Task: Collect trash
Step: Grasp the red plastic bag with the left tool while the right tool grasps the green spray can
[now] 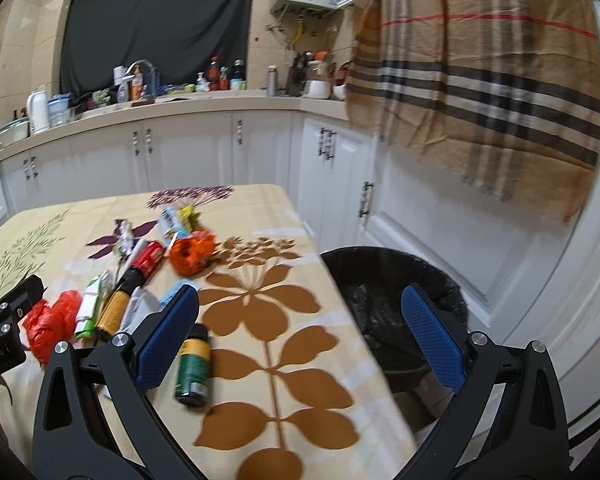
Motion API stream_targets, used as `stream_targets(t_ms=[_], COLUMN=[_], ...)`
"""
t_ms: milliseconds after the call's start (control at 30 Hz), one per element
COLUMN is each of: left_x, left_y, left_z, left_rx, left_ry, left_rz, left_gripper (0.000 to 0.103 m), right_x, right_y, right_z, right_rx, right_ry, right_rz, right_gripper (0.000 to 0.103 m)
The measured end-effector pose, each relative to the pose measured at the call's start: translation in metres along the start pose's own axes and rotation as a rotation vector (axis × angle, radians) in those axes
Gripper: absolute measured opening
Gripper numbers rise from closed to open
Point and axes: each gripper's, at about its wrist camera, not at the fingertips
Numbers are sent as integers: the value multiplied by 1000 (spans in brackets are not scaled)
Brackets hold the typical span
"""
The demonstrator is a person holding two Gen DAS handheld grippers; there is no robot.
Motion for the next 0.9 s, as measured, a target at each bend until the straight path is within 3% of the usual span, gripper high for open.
stream_targets(t_ms=[167, 200, 233, 900], left_x=[-2, -2, -5, -27], left_y=[7, 8, 7, 5], left_z=[6, 7, 8, 21], left_rx=[-1, -6, -11, -40], left_ry=[16, 24, 33, 116], left_rz=[3, 7, 8, 35], left_gripper=[90, 74, 66, 66], right_x=[-12, -13, -15, -40], right_y=[12, 14, 15, 31], right_z=[6, 7, 8, 20], right_rx=[19, 19, 18, 34], right_ry=[49, 56, 64, 169], right_rz=[-45, -55, -63, -160], right_gripper=[82, 77, 77, 52])
Point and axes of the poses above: each gripper's, at about its wrist camera, not at the fingertips, and x roughly against the way its jaws point, y to its left, z to its underside, and after that the axes turned 11 degrees about -z, right-handed
